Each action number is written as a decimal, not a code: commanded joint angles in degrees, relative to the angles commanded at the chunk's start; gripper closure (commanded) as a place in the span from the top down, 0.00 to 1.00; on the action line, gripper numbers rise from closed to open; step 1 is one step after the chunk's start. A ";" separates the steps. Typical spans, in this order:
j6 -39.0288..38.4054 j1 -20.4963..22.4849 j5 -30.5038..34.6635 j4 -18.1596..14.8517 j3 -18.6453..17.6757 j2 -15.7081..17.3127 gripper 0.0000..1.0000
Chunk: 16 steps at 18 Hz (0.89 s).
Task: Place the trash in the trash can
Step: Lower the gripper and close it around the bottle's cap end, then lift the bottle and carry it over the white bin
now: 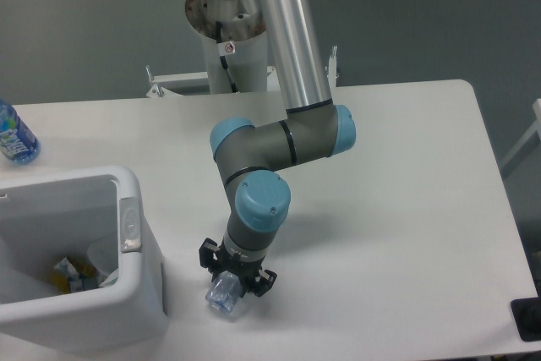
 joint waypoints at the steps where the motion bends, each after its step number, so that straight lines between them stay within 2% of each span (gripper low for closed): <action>1: 0.00 0.00 0.00 0.00 0.09 0.09 0.62; 4: 0.35 0.17 0.00 0.09 1.57 0.44 0.62; 7: -0.96 3.24 -0.26 0.62 8.15 2.10 0.62; 9: -6.03 5.44 -1.57 0.62 12.99 3.16 0.62; 13: -15.71 6.68 -3.16 1.05 19.15 6.14 0.62; 16: -23.27 7.12 -3.25 4.91 21.26 8.52 0.62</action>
